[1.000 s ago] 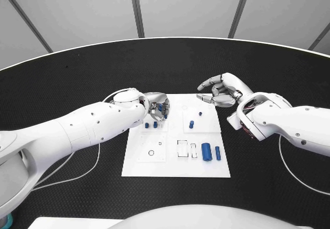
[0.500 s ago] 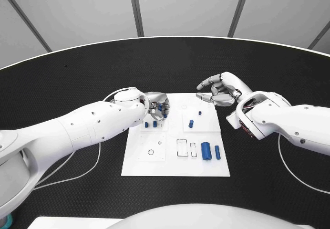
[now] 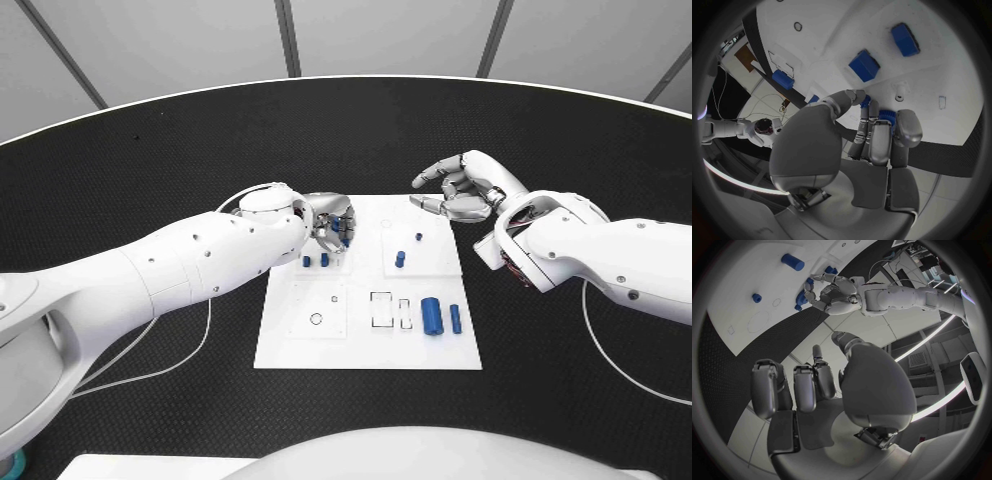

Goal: Assemble the parts on the task board

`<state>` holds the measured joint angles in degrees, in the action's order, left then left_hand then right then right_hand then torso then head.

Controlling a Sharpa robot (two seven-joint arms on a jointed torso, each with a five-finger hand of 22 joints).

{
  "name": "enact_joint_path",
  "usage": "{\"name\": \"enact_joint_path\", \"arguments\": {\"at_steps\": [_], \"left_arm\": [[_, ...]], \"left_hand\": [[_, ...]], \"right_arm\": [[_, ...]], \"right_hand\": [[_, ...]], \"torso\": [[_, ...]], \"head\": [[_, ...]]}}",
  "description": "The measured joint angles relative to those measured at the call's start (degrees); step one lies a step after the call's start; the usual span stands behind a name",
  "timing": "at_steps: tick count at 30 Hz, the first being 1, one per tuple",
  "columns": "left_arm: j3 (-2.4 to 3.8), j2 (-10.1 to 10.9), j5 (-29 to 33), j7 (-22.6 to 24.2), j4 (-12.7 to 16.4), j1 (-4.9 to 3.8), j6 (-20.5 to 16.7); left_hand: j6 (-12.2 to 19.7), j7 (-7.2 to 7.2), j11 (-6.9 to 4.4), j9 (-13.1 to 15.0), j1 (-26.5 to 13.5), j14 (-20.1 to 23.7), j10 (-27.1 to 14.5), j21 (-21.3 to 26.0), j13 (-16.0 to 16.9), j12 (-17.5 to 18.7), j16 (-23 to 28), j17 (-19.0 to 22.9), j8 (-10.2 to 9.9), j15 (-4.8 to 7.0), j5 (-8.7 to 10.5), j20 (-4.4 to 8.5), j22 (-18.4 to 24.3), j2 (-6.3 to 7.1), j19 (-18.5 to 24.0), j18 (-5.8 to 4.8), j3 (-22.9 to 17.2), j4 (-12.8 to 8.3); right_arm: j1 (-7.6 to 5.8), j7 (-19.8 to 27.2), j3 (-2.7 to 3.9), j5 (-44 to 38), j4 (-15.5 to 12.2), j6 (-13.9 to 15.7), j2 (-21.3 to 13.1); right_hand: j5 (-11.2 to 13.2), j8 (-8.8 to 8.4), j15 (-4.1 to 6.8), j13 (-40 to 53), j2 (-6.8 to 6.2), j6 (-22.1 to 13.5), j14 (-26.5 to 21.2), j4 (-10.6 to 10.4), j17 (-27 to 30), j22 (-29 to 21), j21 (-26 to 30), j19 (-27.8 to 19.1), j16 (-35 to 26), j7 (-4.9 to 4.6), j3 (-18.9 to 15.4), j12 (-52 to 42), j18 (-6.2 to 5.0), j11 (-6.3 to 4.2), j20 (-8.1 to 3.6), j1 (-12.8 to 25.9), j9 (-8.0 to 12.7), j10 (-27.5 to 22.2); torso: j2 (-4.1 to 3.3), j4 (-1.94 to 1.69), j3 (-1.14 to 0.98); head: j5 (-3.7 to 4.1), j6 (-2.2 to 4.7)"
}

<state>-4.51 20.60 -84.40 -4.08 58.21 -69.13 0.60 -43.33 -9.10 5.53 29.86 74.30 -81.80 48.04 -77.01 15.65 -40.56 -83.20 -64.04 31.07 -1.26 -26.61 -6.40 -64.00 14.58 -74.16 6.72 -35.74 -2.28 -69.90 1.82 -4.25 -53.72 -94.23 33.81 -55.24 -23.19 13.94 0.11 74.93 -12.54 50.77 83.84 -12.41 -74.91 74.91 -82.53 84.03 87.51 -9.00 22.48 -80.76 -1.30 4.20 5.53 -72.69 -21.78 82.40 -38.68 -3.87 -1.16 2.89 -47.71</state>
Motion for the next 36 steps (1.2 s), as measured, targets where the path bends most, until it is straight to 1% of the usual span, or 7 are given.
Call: {"name": "enact_joint_path", "arguments": {"at_steps": [15,19,23,24,26,29,36], "left_arm": [[0.00,-0.1,0.0,-0.5,-0.4,0.00,-0.1],[0.00,-0.2,0.0,-0.6,-0.4,0.00,-0.3],[0.00,-0.2,0.0,-0.6,-0.4,0.00,-0.5],[0.00,-0.2,0.0,-0.6,-0.4,0.00,-0.6],[0.00,-0.2,0.0,-0.6,-0.4,0.00,-0.7],[0.00,-0.2,0.0,-0.7,-0.3,0.00,-0.9],[0.00,-0.2,0.0,-0.8,-0.4,0.00,-1.1]], "left_hand": [[-0.3,-0.10,-0.03,-0.1,-1.3,0.0,0.0,0.0,0.0,0.3,0.0,0.4,-0.3,0.00,0.74,0.00,0.3,0.22,0.0,0.00,1.1,1.1],[-0.3,-0.10,-0.11,-0.1,-1.3,0.0,0.1,0.0,0.0,0.3,0.0,0.6,-0.3,0.00,1.33,-0.16,0.4,0.22,-0.2,0.00,1.6,1.4],[-0.3,-0.10,-0.11,-0.1,-1.6,0.0,0.1,0.0,-0.2,0.3,0.0,0.6,-0.3,0.00,1.36,0.04,0.4,-0.12,-0.4,0.00,1.8,1.5],[-0.4,0.02,0.07,-0.1,-1.8,0.0,0.3,0.0,-0.5,0.3,0.0,0.6,-0.3,0.00,1.36,0.04,0.4,-0.31,-0.3,0.00,1.9,1.6],[-0.7,-0.03,0.08,-0.1,-2.2,0.0,0.3,0.0,-0.5,0.4,0.0,0.7,-0.5,0.00,1.61,-0.08,0.4,-0.45,-0.5,0.00,2.6,2.2],[-0.7,-0.10,0.08,-0.1,-2.5,0.0,0.3,0.0,-0.5,0.5,0.0,0.7,-0.5,0.00,1.76,-0.16,0.4,-0.36,-0.5,-0.01,3.1,2.7],[-0.9,0.10,-0.13,-0.1,-2.5,0.0,0.5,0.0,-0.5,0.6,0.0,0.7,-0.5,0.00,1.76,0.02,0.3,-0.35,-0.7,-0.01,3.2,2.8]], "right_arm": [[0.00,0.0,0.00,0.0,0.0,0.0,0.0],[0.00,0.0,0.00,0.0,0.0,0.0,0.0],[0.00,0.0,0.00,0.0,0.0,0.0,0.0],[0.00,0.0,0.00,0.0,0.1,0.0,0.0],[0.00,0.0,0.00,0.0,0.1,0.0,0.0],[0.00,0.0,0.00,0.0,0.1,0.0,0.0],[0.00,0.0,0.00,0.0,0.0,0.0,0.0]], "right_hand": [[0.0,0.00,0.00,0.0,0.00,0.0,0.0,0.0,0.0,0.0,0.0,0.0,0.0,0.00,0.0,0.0,0.00,0.00,0.00,0.0,0.0,0.0],[0.0,0.00,0.00,0.0,0.00,0.0,0.0,0.0,0.0,0.0,0.0,0.0,0.0,0.00,0.0,0.0,0.00,0.00,0.00,0.0,0.0,0.0],[0.0,0.00,0.00,0.0,0.00,0.0,0.0,0.0,0.0,0.0,0.0,0.0,0.0,0.00,0.0,0.0,0.00,0.00,0.00,0.0,0.0,0.0],[0.0,0.00,0.00,0.0,0.00,0.0,0.0,0.0,0.0,0.0,0.0,0.0,0.0,0.00,0.0,0.0,0.00,0.00,0.00,0.0,0.0,0.0],[0.0,0.00,0.00,0.0,0.00,0.0,0.0,0.0,0.0,0.0,0.0,0.0,0.0,0.00,0.0,0.0,0.00,0.00,0.00,0.0,0.0,0.0],[-0.3,0.00,0.00,0.0,0.00,0.0,0.0,-0.2,0.0,0.0,0.0,0.0,0.0,0.00,0.2,0.0,0.00,0.00,0.00,0.0,0.0,0.0],[-0.3,0.00,0.00,0.0,0.00,0.0,0.0,-0.2,0.0,0.0,0.0,0.0,0.0,0.00,0.2,0.0,0.00,0.00,0.00,0.0,0.0,0.0]], "torso": [[0.01,-0.01,-0.01],[0.01,-0.02,-0.01],[0.00,-0.02,-0.01],[0.01,-0.02,-0.01],[0.01,-0.02,-0.01],[0.00,-0.03,-0.01],[0.00,-0.04,0.00]], "head": [[0.14,0.03],[0.14,-0.04],[0.18,-0.04],[0.19,-0.04],[0.23,-0.04],[0.25,-0.06],[0.26,-0.11]]}}
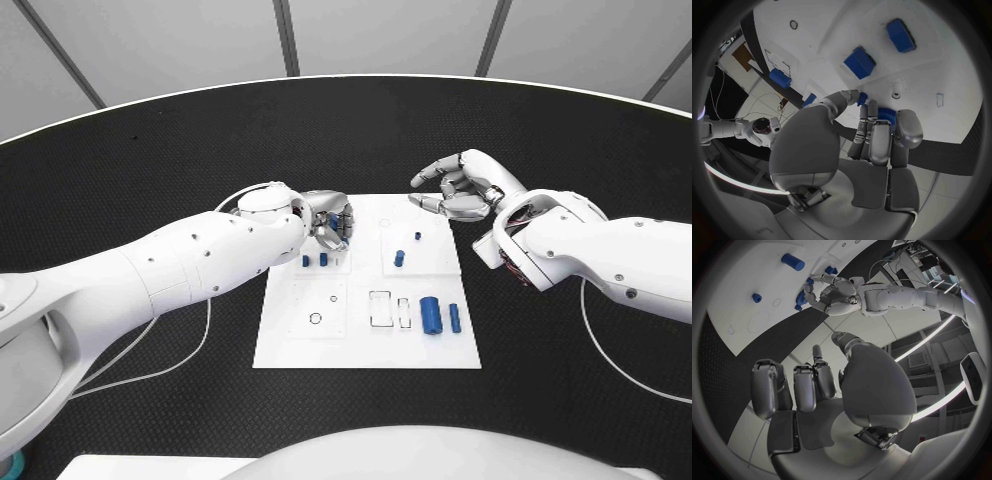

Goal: Assemble the parts on the task board

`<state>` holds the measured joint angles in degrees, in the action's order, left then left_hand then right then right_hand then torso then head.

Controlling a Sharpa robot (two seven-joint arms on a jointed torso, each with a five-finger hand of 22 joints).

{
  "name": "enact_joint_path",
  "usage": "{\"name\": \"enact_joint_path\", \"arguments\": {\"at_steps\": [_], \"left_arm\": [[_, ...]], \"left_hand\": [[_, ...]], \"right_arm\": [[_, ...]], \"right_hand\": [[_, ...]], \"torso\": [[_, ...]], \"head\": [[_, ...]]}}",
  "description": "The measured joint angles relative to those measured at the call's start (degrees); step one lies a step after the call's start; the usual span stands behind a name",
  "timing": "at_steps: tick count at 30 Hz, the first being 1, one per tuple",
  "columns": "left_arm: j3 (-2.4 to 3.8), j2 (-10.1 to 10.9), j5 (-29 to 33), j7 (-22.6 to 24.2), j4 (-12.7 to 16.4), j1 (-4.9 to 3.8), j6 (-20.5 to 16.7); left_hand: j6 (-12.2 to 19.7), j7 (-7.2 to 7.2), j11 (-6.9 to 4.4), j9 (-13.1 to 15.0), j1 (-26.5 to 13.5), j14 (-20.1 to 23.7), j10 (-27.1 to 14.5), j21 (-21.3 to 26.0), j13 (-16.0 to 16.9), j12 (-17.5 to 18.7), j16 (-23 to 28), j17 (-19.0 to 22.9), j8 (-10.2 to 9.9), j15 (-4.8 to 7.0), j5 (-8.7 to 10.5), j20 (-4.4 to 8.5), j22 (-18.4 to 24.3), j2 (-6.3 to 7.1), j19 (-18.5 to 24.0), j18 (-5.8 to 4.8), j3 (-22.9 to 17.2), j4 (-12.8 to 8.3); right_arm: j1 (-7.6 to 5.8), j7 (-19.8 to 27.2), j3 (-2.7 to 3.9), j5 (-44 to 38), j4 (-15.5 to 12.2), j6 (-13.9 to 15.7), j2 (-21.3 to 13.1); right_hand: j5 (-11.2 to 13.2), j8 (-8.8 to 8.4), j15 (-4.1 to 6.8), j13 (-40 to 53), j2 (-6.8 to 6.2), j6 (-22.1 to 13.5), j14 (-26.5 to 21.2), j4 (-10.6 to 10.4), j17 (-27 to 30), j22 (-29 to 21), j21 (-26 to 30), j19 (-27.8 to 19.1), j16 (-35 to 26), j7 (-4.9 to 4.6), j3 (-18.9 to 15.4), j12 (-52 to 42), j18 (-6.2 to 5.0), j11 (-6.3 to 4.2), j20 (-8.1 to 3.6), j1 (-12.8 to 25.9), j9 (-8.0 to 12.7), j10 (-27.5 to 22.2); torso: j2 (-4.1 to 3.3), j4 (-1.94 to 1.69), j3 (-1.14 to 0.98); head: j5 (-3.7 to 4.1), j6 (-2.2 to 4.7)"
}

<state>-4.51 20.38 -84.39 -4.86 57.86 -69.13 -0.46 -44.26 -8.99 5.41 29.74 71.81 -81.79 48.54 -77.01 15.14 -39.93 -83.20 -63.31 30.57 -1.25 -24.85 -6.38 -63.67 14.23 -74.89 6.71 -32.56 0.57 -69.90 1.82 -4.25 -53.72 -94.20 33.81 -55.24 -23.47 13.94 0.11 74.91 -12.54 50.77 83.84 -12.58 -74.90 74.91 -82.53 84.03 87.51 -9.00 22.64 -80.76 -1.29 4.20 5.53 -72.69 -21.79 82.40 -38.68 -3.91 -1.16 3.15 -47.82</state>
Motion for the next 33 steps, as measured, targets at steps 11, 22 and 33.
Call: {"name": "enact_joint_path", "arguments": {"at_steps": [11,22,33], "left_arm": [[0.00,-0.1,0.0,0.3,0.0,0.00,0.6],[0.00,-0.3,0.0,0.3,0.0,0.00,1.1],[0.00,-0.2,0.0,0.1,-0.1,0.01,1.7]], "left_hand": [[-0.4,0.37,-0.40,-0.2,1.7,-0.4,0.4,0.0,0.0,0.0,0.0,-0.2,-0.3,0.42,0.09,0.35,-0.2,-1.74,-0.3,0.00,-0.5,-0.5],[-1.1,0.32,-0.41,-0.3,2.7,-0.4,1.2,0.0,-0.1,0.5,0.0,0.5,-0.6,0.42,0.50,0.53,-0.8,-2.20,-0.9,0.00,-1.1,-1.1],[-3.3,0.42,-0.74,-0.8,4.9,-0.6,3.8,-0.7,-0.9,1.8,0.0,1.6,-1.7,0.62,1.62,0.78,-1.9,-3.25,-1.6,-0.61,-3.7,-2.8]], "right_arm": [[0.00,0.0,0.00,0.0,-0.1,-0.1,0.0],[0.00,0.0,0.00,0.0,-0.1,-0.1,0.0],[0.00,0.0,0.00,0.0,-0.2,0.0,-0.1]], "right_hand": [[0.0,0.00,0.00,0.0,0.00,0.0,0.0,0.0,0.0,0.0,0.0,0.0,0.0,0.00,0.0,0.0,0.00,0.00,0.00,0.0,0.0,0.0],[0.0,0.00,0.00,0.0,0.00,0.0,0.0,0.0,0.0,0.0,0.0,0.0,0.0,0.00,0.0,0.0,0.00,0.00,0.00,0.0,0.0,0.0],[0.0,0.00,0.00,0.0,0.00,0.0,0.0,0.0,0.0,0.0,0.0,0.0,0.0,0.00,0.0,0.0,0.00,0.00,0.00,0.0,0.0,0.0]], "torso": [[-0.03,0.02,0.02],[-0.06,0.02,0.03],[0.01,0.04,0.02]], "head": [[0.10,-0.12],[0.23,-0.28],[0.24,-0.39]]}}
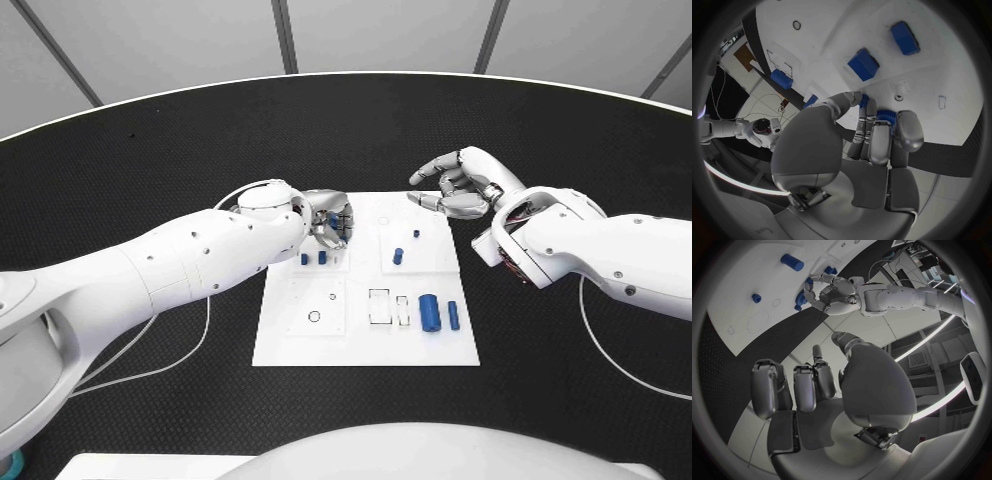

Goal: Assemble the parts on the task board

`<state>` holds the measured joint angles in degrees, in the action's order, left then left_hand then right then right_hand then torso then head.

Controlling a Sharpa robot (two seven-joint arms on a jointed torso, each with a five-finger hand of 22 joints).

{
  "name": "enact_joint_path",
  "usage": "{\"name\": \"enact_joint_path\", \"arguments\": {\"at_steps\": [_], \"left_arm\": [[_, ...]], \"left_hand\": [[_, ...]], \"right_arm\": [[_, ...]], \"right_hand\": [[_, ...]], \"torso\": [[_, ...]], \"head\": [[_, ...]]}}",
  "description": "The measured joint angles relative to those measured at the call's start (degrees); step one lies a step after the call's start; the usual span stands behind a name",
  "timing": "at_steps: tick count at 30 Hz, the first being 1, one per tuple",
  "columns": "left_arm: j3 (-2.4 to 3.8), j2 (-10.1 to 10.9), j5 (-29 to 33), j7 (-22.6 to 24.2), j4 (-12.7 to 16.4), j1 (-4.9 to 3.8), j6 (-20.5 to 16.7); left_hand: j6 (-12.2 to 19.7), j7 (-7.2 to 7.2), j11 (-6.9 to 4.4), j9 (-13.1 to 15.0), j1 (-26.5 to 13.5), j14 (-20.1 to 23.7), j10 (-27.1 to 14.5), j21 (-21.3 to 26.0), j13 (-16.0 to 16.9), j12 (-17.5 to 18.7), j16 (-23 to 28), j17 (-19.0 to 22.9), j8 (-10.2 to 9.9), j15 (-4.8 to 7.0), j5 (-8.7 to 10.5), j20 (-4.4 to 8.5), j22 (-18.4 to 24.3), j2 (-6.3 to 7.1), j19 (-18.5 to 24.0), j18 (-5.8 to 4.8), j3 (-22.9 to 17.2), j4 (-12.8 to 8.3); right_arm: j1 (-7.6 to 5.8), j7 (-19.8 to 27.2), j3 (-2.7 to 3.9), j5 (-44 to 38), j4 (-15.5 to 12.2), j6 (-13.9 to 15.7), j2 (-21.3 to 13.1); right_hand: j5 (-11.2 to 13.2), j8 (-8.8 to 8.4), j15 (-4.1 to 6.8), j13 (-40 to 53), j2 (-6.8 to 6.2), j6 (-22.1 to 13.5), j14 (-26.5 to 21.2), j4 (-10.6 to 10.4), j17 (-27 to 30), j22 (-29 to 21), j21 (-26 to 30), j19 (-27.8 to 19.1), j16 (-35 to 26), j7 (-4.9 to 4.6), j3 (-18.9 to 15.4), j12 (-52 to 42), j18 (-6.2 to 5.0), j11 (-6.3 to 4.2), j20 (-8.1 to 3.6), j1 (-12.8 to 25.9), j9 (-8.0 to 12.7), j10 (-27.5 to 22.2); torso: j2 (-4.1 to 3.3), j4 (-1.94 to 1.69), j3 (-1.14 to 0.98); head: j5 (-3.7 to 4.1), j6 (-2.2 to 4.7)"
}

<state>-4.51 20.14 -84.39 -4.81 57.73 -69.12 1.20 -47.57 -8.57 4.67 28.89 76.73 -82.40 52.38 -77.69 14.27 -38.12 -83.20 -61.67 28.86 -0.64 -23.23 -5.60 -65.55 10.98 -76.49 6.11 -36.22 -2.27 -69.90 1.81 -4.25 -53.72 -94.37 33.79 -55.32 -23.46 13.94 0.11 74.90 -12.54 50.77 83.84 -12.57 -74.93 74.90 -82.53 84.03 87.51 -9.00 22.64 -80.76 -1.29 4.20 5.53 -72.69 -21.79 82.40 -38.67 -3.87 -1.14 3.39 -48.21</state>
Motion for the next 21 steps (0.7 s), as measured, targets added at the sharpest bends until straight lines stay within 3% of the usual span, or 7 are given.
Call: {"name": "enact_joint_path", "arguments": {"at_steps": [12,21], "left_arm": [[0.00,0.0,0.0,0.7,0.1,0.03,-0.9],[0.00,0.4,0.0,1.2,0.5,0.05,-1.7]], "left_hand": [[-3.5,0.38,-0.50,-0.5,0.5,-0.4,3.6,-0.8,-0.7,1.8,0.0,0.5,-1.3,0.42,0.22,0.35,-1.3,-0.52,-0.8,0.03,-2.0,-1.5],[-3.9,0.43,-0.67,-0.6,0.8,-0.4,4.1,-0.9,-0.7,2.2,0.0,0.6,-1.6,0.42,0.22,0.51,-1.4,-0.24,-0.9,0.04,-2.1,-1.7]], "right_arm": [[0.00,0.1,0.00,0.0,0.0,0.1,0.0],[0.00,0.2,0.00,0.0,0.1,0.3,0.1]], "right_hand": [[0.0,0.00,0.14,0.0,0.00,0.0,0.1,0.0,0.0,0.0,0.0,0.0,0.0,0.00,0.0,0.0,0.00,0.00,0.00,0.0,0.0,0.0],[0.0,0.00,0.20,0.0,0.00,0.0,0.2,0.0,0.0,0.0,0.0,0.0,0.0,0.00,0.0,0.0,0.00,0.00,0.00,0.0,0.0,0.0]], "torso": [[0.04,0.01,-0.01],[0.09,0.00,0.01]], "head": [[0.04,-0.07],[0.01,0.03]]}}
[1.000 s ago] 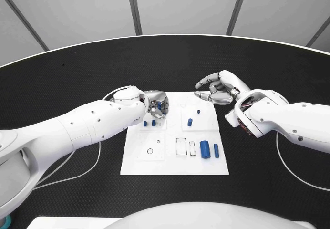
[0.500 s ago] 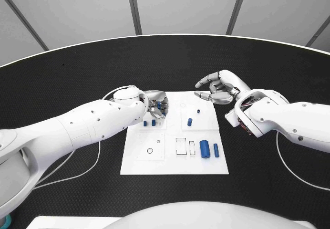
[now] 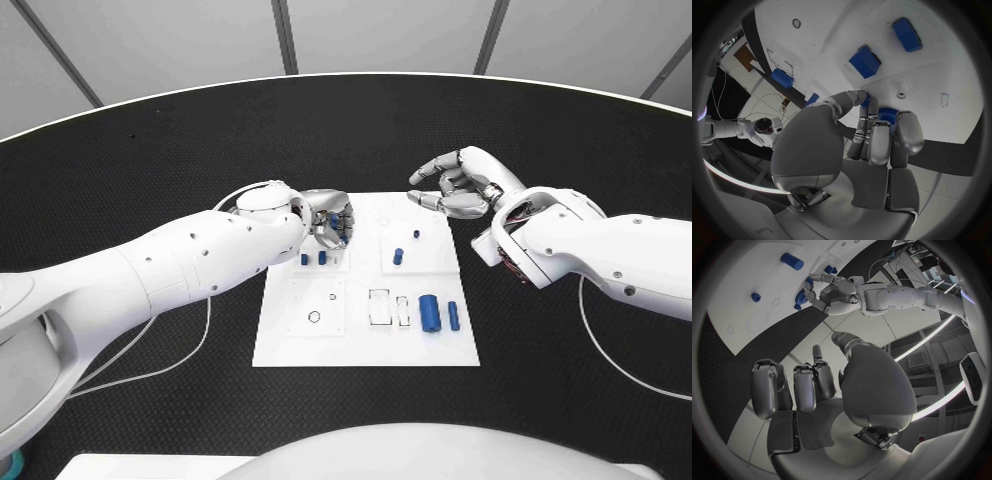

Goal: Assemble the parts on the task board

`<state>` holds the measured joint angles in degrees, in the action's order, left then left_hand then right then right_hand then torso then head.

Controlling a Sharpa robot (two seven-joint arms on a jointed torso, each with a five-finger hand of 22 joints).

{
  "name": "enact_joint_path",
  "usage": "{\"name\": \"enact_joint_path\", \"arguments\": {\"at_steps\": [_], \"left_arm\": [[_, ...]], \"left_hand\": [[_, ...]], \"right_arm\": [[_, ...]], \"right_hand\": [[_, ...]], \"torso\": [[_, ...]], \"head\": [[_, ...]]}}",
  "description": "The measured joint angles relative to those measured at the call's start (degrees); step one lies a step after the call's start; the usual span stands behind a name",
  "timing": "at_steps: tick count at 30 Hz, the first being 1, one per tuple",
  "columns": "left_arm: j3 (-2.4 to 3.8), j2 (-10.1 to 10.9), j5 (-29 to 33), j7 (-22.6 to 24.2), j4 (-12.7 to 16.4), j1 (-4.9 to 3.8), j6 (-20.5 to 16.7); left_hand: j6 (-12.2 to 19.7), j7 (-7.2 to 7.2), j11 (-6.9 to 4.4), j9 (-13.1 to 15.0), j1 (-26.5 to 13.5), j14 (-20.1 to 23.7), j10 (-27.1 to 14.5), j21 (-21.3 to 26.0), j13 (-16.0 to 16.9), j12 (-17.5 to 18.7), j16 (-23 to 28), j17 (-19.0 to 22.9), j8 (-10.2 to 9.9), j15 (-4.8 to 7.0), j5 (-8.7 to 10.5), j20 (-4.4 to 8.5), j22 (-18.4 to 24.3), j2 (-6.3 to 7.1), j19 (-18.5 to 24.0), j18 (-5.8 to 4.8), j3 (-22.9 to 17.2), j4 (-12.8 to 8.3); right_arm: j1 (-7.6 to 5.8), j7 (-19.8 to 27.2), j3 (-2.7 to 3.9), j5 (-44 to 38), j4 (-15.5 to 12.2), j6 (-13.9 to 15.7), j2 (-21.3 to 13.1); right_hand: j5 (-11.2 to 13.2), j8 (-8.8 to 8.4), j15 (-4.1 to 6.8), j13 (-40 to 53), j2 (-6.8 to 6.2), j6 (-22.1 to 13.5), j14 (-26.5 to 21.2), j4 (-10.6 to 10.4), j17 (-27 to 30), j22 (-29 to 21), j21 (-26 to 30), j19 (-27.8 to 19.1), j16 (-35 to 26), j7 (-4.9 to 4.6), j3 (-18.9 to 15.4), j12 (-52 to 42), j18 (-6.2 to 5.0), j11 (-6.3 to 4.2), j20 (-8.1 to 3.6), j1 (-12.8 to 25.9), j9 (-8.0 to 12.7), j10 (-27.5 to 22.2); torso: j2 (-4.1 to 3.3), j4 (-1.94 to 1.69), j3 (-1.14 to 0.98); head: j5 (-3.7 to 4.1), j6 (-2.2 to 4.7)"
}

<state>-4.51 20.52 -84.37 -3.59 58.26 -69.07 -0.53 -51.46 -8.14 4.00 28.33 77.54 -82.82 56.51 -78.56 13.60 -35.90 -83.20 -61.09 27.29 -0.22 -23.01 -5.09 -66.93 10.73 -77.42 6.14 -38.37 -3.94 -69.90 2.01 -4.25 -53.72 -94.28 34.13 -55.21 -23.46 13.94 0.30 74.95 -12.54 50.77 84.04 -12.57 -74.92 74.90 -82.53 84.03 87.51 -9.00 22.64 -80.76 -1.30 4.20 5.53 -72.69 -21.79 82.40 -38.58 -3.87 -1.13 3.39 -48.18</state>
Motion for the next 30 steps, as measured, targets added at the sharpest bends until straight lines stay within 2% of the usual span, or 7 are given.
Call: {"name": "enact_joint_path", "arguments": {"at_steps": [13,25,30], "left_arm": [[0.02,1.8,1.2,0.2,2.2,0.00,-1.2],[0.08,5.1,2.1,-0.4,6.4,-0.10,-2.2],[0.19,7.0,2.4,-0.6,8.4,-0.18,-2.9]], "left_hand": [[-0.8,-0.03,-0.03,-0.1,0.1,0.0,0.8,0.0,0.0,0.9,0.0,0.4,-0.7,0.00,0.00,0.00,-0.1,0.08,0.0,0.02,0.0,0.0],[-1.2,-0.02,-0.13,-0.2,-0.2,0.0,1.4,0.0,0.0,1.5,0.0,0.8,-1.1,0.00,0.00,0.18,-0.2,0.41,-0.2,0.04,-0.1,-0.2],[-1.2,-0.03,-0.13,-0.2,-0.2,0.2,1.4,0.0,0.0,1.5,0.0,1.1,-1.1,0.21,0.00,0.18,-0.2,0.45,-0.2,0.05,-0.1,-0.2]], "right_arm": [[0.00,0.2,0.00,0.0,0.5,0.2,0.2],[0.01,0.3,0.00,0.0,1.0,0.2,0.3],[0.02,0.4,0.00,0.0,1.2,0.3,0.2]], "right_hand": [[0.0,0.00,0.00,0.0,0.00,0.0,0.0,0.0,0.0,0.0,0.0,0.0,0.0,0.00,0.0,0.0,0.00,0.00,0.00,0.0,0.0,0.0],[0.0,0.00,0.00,0.0,0.00,0.0,0.0,0.0,0.0,0.0,0.0,0.0,0.0,0.00,0.0,0.0,0.00,0.00,0.00,0.0,0.0,0.0],[0.0,0.00,0.00,0.0,0.00,0.0,0.0,0.0,0.0,0.0,0.0,0.0,0.0,0.00,0.0,0.0,0.00,0.00,0.00,0.0,0.0,0.0]], "torso": [[0.12,-0.05,0.06],[0.42,-0.07,0.10],[0.66,-0.13,0.20]], "head": [[-0.25,0.22],[-0.56,0.58],[-0.70,0.65]]}}
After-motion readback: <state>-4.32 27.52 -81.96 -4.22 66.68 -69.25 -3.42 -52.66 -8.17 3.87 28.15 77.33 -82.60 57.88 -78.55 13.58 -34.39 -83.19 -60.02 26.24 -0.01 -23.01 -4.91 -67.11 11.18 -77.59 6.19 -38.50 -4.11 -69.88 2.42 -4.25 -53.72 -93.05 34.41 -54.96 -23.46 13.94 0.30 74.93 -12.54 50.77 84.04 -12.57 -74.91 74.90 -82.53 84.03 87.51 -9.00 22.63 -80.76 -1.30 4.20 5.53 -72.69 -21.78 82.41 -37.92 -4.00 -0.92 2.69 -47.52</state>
